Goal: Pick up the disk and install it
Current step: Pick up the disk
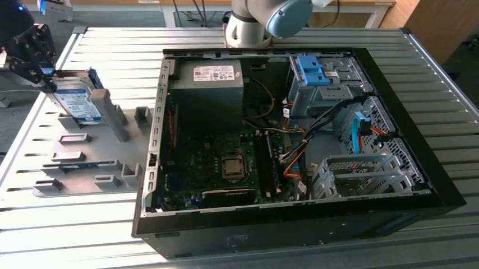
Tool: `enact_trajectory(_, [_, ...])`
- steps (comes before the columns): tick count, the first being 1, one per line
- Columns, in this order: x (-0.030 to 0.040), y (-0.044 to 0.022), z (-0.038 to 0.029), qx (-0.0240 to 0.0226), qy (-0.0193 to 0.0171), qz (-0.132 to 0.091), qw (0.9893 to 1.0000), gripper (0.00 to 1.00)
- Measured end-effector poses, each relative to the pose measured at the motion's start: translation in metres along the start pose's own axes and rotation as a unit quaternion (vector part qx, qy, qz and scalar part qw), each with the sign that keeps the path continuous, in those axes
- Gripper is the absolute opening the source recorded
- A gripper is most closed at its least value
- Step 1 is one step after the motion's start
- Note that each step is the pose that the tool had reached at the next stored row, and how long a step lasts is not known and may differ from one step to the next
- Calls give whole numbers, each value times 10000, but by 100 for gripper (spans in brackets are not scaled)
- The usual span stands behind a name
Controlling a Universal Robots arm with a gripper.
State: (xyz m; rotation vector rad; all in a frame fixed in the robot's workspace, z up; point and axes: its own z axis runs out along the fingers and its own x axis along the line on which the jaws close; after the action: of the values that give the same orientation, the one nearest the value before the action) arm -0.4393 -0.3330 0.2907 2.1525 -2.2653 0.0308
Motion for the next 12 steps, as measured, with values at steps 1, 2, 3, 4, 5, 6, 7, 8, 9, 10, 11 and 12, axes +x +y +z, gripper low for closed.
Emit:
enact_trajectory(1, [0,0,0,0,1,0,10000,38])
enact_trajectory(2, [0,0,0,0,2,0,10000,38])
enact_trajectory(3, [0,0,1,0,3,0,10000,38])
enact_trajectory(4, [0,0,1,0,4,0,10000,37])
enact_trajectory(5, [0,0,2,0,8,0,10000,37])
enact_trajectory(6, [0,0,3,0,11,0,10000,37])
enact_trajectory(7, [0,0,3,1,11,0,10000,37])
enact_trajectory(8, [0,0,4,1,10,0,10000,37])
enact_trajectory(9, [0,0,3,0,11,0,10000,37])
enact_trajectory(10, [0,0,3,0,11,0,10000,37])
enact_trajectory(11, [0,0,4,0,11,0,10000,37])
enact_trajectory(12, [0,0,4,0,11,0,10000,37])
